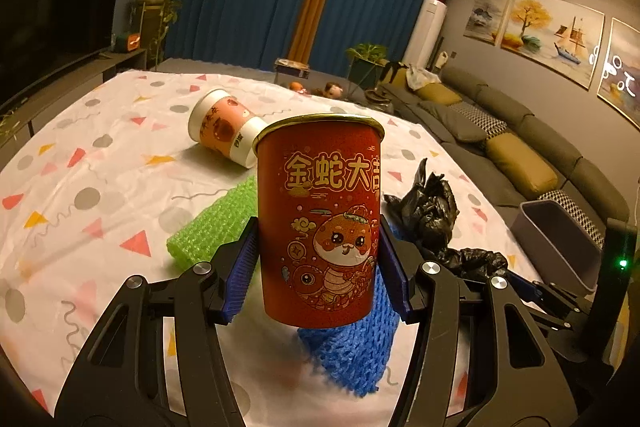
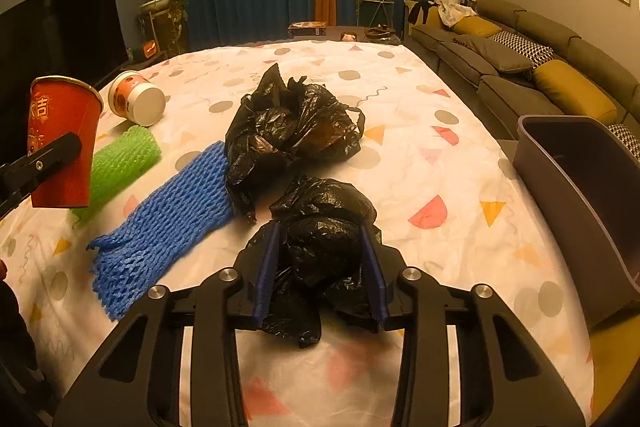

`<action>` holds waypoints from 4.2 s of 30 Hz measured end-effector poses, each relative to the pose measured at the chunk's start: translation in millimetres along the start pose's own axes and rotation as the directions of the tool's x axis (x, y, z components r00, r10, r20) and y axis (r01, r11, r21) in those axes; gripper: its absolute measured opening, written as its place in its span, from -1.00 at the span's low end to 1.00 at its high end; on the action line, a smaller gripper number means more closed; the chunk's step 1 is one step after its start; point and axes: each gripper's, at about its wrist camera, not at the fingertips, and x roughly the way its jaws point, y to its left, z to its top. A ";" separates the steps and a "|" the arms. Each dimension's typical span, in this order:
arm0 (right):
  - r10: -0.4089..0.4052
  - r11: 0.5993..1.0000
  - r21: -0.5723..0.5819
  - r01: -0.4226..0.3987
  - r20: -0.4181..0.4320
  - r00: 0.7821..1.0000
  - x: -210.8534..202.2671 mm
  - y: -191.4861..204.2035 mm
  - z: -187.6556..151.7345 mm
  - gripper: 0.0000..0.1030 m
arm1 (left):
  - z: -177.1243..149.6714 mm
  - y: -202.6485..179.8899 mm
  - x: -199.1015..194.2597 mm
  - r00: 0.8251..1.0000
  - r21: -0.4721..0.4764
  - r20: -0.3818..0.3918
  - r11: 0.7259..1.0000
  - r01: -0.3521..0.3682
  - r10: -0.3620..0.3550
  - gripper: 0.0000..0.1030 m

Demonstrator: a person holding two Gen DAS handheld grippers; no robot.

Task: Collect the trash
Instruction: 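Close the right tool on the black plastic bag while the left tool holds the red can, then carry the red can in the left tool and black bag in the right tool over the bin, then open the right tool dropping the black bag while the left tool releases the red can into the bin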

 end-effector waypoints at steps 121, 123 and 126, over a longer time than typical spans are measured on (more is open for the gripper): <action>-0.337 0.893 0.409 0.188 0.332 0.881 -164.0 -245.7 -54.9 0.08 | -64.2 -328.7 72.5 0.867 0.286 -0.246 0.822 0.493 -0.434 0.64; -0.336 0.897 0.400 0.190 0.335 0.880 -166.0 -240.4 -55.1 0.16 | -63.6 -322.0 65.7 0.880 0.283 -0.231 0.837 0.468 -0.415 0.68; -0.330 0.904 0.382 0.193 0.334 0.883 -167.4 -229.7 -56.1 0.23 | -64.2 -308.3 51.3 0.901 0.283 -0.207 0.858 0.428 -0.382 0.68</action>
